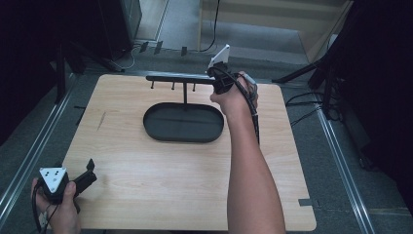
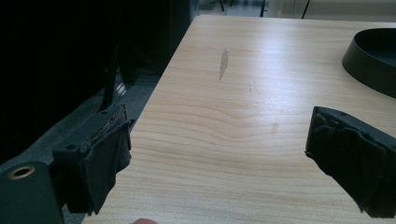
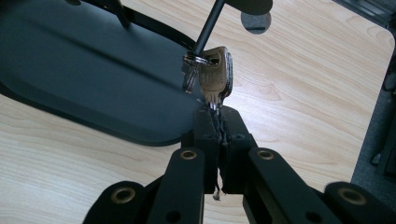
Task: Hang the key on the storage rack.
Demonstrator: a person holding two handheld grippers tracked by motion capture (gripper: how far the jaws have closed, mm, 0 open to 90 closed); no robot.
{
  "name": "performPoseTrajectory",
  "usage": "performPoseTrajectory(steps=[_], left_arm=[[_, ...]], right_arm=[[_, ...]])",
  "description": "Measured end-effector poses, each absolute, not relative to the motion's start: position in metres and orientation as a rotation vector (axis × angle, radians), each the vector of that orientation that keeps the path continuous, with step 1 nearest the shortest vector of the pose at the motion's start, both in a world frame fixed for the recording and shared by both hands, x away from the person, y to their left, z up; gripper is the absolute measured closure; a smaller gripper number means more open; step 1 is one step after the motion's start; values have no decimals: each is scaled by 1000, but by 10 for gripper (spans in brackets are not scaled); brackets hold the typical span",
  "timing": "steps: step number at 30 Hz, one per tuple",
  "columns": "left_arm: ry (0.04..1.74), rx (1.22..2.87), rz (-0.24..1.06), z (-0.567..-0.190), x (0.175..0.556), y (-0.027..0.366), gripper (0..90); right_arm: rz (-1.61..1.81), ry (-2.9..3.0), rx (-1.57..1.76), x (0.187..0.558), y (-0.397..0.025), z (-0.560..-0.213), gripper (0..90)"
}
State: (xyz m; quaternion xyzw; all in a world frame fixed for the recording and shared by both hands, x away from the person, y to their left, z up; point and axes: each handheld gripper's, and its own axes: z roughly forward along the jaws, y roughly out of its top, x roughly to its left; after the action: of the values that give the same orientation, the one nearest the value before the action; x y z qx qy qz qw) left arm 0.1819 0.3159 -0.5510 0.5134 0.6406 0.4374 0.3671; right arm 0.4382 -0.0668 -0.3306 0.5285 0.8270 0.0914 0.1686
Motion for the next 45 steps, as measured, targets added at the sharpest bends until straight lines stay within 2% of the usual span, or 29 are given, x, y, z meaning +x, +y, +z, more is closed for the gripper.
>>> performPoseTrajectory(steps=[25, 31, 45], left_arm=[[1643, 1318, 1124, -551, 182, 316, 71], [1644, 1315, 1120, -551, 182, 316, 71], [1641, 1316, 1112, -551, 182, 317, 71]], right_arm=[[239, 2326, 1509, 446, -64, -339, 867], [242, 2313, 1508, 446, -67, -344, 771], [249, 2307, 1560, 438, -93, -359, 719]])
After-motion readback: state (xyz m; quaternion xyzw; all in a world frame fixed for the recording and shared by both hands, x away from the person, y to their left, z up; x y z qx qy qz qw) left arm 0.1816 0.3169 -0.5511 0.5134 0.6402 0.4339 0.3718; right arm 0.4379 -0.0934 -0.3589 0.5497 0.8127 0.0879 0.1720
